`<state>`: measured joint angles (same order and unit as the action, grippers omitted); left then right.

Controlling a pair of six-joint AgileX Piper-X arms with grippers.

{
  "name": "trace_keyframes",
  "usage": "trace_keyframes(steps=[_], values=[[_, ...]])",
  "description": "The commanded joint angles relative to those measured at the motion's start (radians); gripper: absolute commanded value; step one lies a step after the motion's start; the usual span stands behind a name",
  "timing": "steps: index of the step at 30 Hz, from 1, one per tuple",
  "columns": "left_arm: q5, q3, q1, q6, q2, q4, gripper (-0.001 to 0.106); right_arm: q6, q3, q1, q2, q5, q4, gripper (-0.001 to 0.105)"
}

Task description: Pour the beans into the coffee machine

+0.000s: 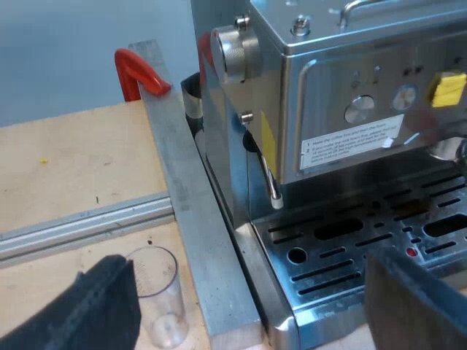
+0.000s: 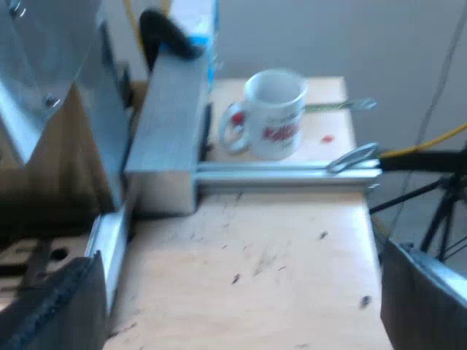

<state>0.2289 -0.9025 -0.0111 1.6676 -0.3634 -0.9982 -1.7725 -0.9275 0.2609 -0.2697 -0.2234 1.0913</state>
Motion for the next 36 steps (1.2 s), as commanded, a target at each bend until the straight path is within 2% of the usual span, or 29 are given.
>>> trace_keyframes(steps=[1, 5, 12, 14, 19, 22, 26, 29, 32, 36], values=[[-0.051, -0.006, -0.004, 0.01, 0.056, -0.032, 0.066, -0.002, -0.004, -0.005, 0.06, -0.036, 0.008, 0.078], [-0.083, -0.006, -0.004, 0.01, 0.141, -0.051, 0.066, -0.002, -0.004, -0.005, 0.129, -0.036, 0.05, 0.078], [-0.085, -0.006, -0.004, 0.01, 0.332, -0.118, 0.066, -0.002, -0.004, -0.005, 0.332, -0.036, 0.122, 0.078], [-0.085, -0.004, -0.004, 0.01, 0.405, -0.165, 0.066, -0.006, -0.031, -0.001, 0.322, -0.043, 0.177, 0.078], [-0.102, -0.004, -0.004, 0.01, 0.524, -0.244, 0.066, -0.005, -0.018, 0.0, 0.326, -0.013, 0.16, 0.078], [-0.116, -0.023, 0.0, 0.011, 0.512, -0.333, 0.066, -0.005, -0.001, 0.0, 0.326, 0.006, 0.136, 0.078], [-0.121, 0.009, 0.0, 0.01, 0.518, -0.311, 0.066, -0.005, 0.046, 0.0, 0.326, 0.08, 0.03, 0.078], [-0.121, 0.08, 0.0, 0.05, 0.517, -0.203, 0.066, -0.005, 0.114, 0.0, 0.323, 0.176, -0.085, 0.078], [-0.121, 0.162, 0.0, 0.08, 0.517, -0.116, 0.066, -0.005, 0.185, 0.0, 0.323, 0.215, -0.137, 0.078], [-0.111, 0.233, 0.0, 0.086, 0.516, -0.062, 0.066, -0.005, 0.265, 0.0, 0.323, 0.229, -0.136, 0.078]])
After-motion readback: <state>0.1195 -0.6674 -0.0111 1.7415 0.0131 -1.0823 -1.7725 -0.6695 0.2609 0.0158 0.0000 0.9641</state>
